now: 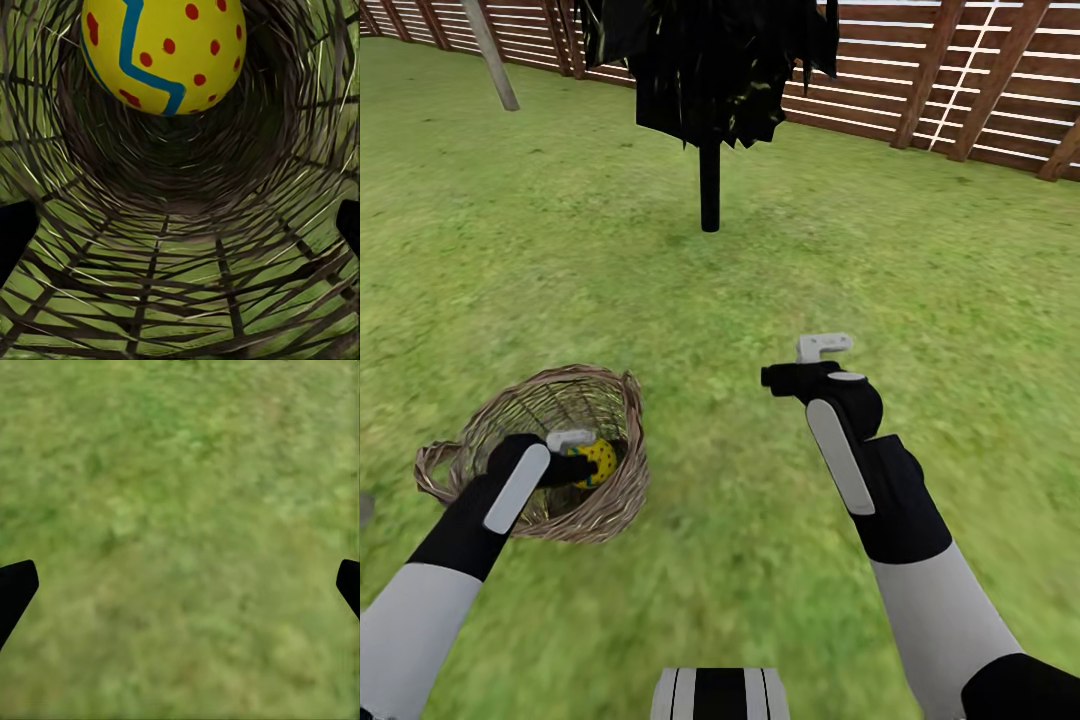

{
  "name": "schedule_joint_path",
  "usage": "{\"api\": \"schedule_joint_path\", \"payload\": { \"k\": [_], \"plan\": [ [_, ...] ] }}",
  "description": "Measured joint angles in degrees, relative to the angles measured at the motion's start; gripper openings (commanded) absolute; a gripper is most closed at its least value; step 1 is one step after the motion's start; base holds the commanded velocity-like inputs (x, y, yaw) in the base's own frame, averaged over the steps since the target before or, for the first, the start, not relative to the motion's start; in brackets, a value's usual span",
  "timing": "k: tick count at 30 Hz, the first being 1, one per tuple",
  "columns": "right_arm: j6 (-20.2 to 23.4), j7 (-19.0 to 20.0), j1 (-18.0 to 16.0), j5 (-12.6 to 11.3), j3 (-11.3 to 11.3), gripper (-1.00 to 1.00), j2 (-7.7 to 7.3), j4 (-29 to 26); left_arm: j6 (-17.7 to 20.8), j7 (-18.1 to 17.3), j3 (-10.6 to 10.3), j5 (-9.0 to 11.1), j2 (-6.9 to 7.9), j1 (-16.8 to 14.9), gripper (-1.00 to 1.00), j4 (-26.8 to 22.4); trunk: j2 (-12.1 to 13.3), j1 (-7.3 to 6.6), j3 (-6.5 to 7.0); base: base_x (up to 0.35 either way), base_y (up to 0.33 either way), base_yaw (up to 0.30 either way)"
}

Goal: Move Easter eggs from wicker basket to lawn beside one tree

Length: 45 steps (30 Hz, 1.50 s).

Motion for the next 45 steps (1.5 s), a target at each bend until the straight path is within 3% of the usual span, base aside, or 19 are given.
{"api": "schedule_joint_path", "payload": {
  "k": [26, 33, 45],
  "plan": [
    [0.1, -0.1, 0.0, 0.0, 0.1, 1.00, 0.24, 0.1, 0.0, -0.1, 0.2, 0.0, -0.01, -2.9, 1.00, 2.9, 0.0, 0.00, 0.00, 0.000, 0.000, 0.000],
    [0.1, -0.1, 0.0, 0.0, 0.1, 1.00, 0.30, 0.1, 0.0, -1.6, 0.4, 0.1, -0.08, -7.2, 1.00, 11.6, 0.0, 0.00, 0.00, 0.000, 0.000, 0.000],
    [0.1, -0.1, 0.0, 0.0, 0.2, 1.00, 0.38, 0.1, 0.0, -3.6, 0.1, 0.0, -0.38, -10.3, 1.00, 16.4, 0.0, 0.00, 0.00, 0.000, 0.000, 0.000]
  ]
}}
